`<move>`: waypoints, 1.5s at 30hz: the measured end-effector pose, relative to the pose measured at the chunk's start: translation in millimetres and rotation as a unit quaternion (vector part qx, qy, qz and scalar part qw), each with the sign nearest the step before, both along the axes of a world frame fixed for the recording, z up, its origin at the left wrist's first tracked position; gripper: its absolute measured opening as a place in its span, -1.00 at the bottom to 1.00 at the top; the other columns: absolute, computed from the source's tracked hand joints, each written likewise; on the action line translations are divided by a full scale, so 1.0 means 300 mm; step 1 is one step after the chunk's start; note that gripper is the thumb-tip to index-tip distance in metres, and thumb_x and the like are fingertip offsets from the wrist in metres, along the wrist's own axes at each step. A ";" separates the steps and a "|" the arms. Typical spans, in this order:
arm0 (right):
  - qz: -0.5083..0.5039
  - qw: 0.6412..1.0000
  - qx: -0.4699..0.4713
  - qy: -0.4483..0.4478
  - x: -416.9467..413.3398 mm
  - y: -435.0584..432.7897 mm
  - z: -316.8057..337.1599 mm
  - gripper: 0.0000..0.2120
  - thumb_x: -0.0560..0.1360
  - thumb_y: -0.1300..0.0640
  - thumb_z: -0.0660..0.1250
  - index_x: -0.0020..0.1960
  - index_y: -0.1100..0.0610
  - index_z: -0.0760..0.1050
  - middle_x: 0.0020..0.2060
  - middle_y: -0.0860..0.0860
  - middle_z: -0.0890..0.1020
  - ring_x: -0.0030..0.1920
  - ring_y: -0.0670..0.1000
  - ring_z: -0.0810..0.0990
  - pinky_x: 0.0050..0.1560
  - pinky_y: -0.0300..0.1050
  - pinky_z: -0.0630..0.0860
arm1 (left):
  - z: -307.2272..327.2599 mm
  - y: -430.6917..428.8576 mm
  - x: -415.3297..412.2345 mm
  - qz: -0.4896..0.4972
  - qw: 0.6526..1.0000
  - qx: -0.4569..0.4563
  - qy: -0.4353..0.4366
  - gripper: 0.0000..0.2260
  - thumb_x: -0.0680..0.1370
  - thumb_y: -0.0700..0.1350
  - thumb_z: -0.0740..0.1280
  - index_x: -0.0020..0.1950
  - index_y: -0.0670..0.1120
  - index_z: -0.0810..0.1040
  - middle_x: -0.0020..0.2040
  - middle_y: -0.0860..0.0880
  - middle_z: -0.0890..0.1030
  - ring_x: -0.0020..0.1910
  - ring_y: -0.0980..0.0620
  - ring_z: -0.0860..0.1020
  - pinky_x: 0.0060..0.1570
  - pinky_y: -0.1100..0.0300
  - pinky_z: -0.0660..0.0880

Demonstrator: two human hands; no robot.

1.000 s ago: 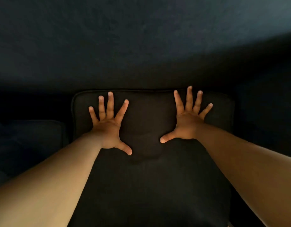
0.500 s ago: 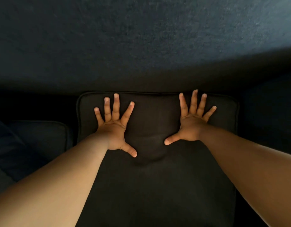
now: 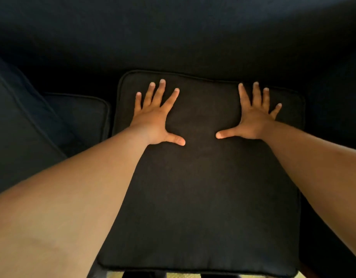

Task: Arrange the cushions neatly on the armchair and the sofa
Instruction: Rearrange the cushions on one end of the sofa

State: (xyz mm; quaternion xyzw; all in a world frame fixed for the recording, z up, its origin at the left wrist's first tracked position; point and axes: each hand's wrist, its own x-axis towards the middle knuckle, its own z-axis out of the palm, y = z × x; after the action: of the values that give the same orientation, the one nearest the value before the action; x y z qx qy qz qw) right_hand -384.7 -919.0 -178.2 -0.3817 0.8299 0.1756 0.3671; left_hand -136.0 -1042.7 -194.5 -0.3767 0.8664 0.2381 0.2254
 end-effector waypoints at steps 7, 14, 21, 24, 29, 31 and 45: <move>-0.080 0.994 -0.015 -0.078 0.461 0.121 0.071 0.18 0.33 -0.50 0.38 0.55 -0.30 -0.44 0.52 -0.01 -0.54 0.56 0.21 -0.46 0.49 0.50 -0.19 | 0.195 0.156 0.378 0.015 0.983 -0.182 -0.002 -0.26 0.57 0.18 0.33 0.64 0.01 0.07 0.65 -0.16 0.02 0.63 -0.16 0.00 0.52 -0.26 -0.21; -0.123 0.954 -0.087 -0.258 0.933 -0.006 0.200 -0.19 0.51 -0.45 0.19 0.64 -0.19 0.01 0.65 -0.02 -0.01 0.63 0.10 0.02 0.59 0.19 0.01 | 0.365 0.229 0.789 0.189 0.943 -0.263 0.082 -0.39 0.60 0.19 0.16 0.61 -0.03 0.22 0.65 -0.11 0.10 0.59 -0.17 0.14 0.50 -0.25 0.06; -0.229 0.889 -0.064 -0.391 1.284 -0.140 0.240 0.10 0.24 -0.48 0.47 0.63 -0.13 0.11 0.45 -0.11 0.44 0.39 0.04 0.49 0.42 0.04 0.43 | 0.318 0.263 1.509 0.457 0.861 -0.219 -0.039 -0.27 0.55 0.37 -0.02 0.64 0.05 0.09 0.65 -0.16 0.03 0.61 -0.22 0.03 0.47 -0.34 0.06; -0.258 0.886 -0.093 -0.373 1.332 -0.164 0.222 0.13 0.09 -0.47 0.57 0.55 -0.13 0.29 0.34 -0.10 0.53 0.27 0.04 0.57 0.32 0.05 0.52 | 0.312 0.271 1.693 0.571 0.790 -0.214 -0.064 -0.23 0.53 0.44 -0.01 0.64 0.08 0.02 0.66 -0.14 -0.02 0.62 -0.20 -0.02 0.47 -0.39 -0.02; -0.219 0.898 -0.089 -0.371 1.301 -0.180 0.205 -0.06 0.21 -0.40 0.56 0.47 -0.05 0.38 0.20 -0.12 0.59 0.19 -0.01 0.59 0.26 -0.04 0.51 | 0.333 0.231 1.864 0.700 0.690 -0.175 -0.060 -0.08 0.45 0.57 0.00 0.65 0.07 -0.07 0.66 -0.14 0.01 0.61 -0.22 0.04 0.48 -0.39 0.05; -0.220 0.899 -0.083 -0.368 1.289 -0.187 0.195 0.03 0.12 -0.44 0.58 0.47 -0.04 0.39 0.20 -0.12 0.61 0.20 0.00 0.60 0.33 0.05 0.50 | 0.341 0.218 1.929 0.748 0.647 -0.143 -0.043 -0.02 0.40 0.61 0.05 0.65 0.07 -0.03 0.62 -0.17 0.15 0.55 -0.29 0.19 0.49 -0.31 0.13; -0.276 0.875 -0.113 -0.382 1.074 -0.188 0.243 -0.09 0.12 -0.34 0.65 0.35 0.00 0.47 0.13 -0.08 0.66 0.12 0.02 0.64 0.29 0.09 0.55 | 0.409 0.336 1.744 0.868 0.496 -0.016 -0.022 0.16 0.32 0.66 0.05 0.48 -0.31 0.37 0.44 -0.33 0.42 0.39 -0.38 0.41 0.43 -0.16 0.31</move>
State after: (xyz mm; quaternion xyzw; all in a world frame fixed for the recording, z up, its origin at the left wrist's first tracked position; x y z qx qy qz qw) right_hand -62.4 -975.2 -105.2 -0.2135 0.7107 -0.1870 0.6437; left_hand 387.1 -942.0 -71.8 -0.9477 0.1019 0.2912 -0.0817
